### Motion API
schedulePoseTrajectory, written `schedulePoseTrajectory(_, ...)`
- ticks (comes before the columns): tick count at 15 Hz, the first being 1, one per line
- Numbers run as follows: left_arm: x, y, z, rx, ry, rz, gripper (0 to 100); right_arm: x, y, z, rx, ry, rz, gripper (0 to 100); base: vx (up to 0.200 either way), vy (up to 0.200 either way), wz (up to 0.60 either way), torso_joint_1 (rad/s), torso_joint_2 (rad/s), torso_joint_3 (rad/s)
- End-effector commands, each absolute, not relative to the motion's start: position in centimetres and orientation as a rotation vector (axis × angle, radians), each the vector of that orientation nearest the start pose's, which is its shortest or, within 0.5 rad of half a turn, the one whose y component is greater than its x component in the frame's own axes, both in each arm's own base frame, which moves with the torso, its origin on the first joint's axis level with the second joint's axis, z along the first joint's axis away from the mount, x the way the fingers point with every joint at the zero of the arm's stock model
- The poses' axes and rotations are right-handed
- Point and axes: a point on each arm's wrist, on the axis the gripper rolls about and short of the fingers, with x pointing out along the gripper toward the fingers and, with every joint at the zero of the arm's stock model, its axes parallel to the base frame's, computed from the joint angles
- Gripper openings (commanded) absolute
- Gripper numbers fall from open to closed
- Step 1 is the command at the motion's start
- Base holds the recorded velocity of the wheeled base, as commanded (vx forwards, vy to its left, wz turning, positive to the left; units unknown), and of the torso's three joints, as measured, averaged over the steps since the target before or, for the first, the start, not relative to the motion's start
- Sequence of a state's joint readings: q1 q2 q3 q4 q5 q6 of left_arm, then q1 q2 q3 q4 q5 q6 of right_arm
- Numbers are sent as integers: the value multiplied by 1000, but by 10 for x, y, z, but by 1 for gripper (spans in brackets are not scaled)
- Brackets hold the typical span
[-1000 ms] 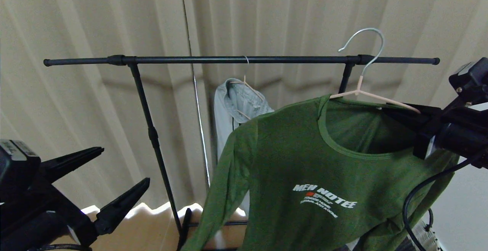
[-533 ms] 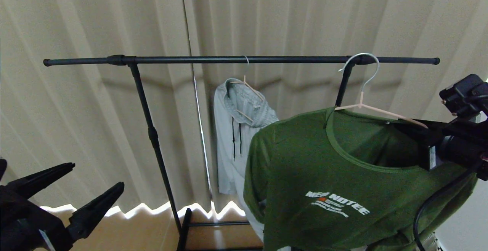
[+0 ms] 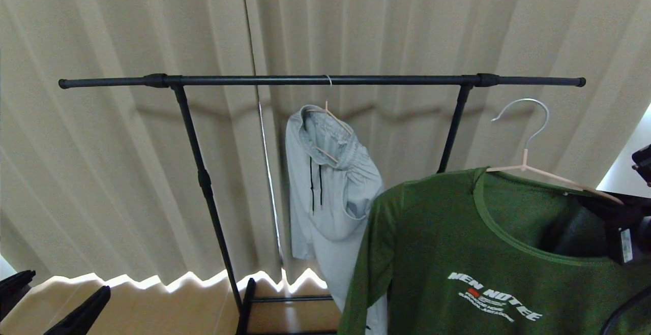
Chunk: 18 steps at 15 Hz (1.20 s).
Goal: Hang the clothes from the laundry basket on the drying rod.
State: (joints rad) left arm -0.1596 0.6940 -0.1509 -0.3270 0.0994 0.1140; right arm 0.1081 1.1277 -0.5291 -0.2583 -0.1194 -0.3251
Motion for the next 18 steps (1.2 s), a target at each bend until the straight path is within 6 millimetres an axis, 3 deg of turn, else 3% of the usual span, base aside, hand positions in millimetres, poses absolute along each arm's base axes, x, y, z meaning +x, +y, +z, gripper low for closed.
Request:
schedulePoseTrajectory(1, 28, -1, 140, 129, 138, -23, 100, 138, 6, 192, -353, 348, -10, 0, 0, 0, 0, 0, 0, 0)
schedulePoseTrajectory(4, 2, 2, 120, 132, 127, 5, 100, 120, 1, 182, -294, 344, -47, 0, 0, 0, 0, 0, 0, 0)
schedulePoseTrajectory(6, -6, 2, 115, 132, 109, -4, 100, 114, 1, 178, -239, 336, -58, 0, 0, 0, 0, 0, 0, 0)
schedulePoseTrajectory(11, -16, -1, 80, 195, 59, -92, 100, 105, 1, 153, -225, 297, -62, 0, 0, 0, 0, 0, 0, 0)
schedulePoseTrajectory(18, -19, -2, 76, 169, 53, -59, 100, 106, -1, 160, -223, 229, -96, 0, 0, 0, 0, 0, 0, 0)
